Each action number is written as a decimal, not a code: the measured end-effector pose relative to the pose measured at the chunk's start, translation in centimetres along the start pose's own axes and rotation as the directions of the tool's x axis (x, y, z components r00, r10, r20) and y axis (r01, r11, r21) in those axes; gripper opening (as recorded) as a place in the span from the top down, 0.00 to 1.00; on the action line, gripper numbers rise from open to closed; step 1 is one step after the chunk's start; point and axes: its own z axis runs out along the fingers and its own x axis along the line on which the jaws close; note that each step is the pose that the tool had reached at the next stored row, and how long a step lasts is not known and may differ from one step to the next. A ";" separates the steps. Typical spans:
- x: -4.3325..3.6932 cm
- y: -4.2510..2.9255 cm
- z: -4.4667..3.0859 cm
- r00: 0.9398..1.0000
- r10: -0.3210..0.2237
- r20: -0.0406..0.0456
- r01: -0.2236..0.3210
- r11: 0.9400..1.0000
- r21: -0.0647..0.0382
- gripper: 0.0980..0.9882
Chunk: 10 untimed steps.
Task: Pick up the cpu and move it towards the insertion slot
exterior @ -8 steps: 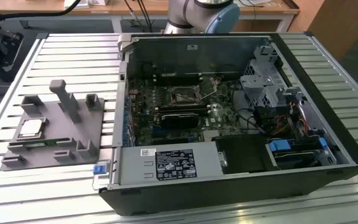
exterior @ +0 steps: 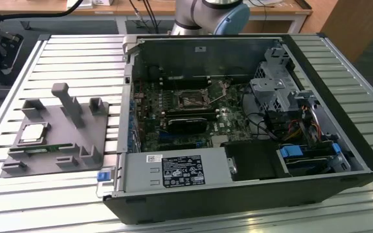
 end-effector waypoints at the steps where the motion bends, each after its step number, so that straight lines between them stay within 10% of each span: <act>1: 0.06 0.00 0.01 1.000 0.000 0.000 0.000 1.000 0.000 0.99; 10: 0.90 0.01 0.13 1.000 0.000 0.000 0.000 1.000 0.000 0.99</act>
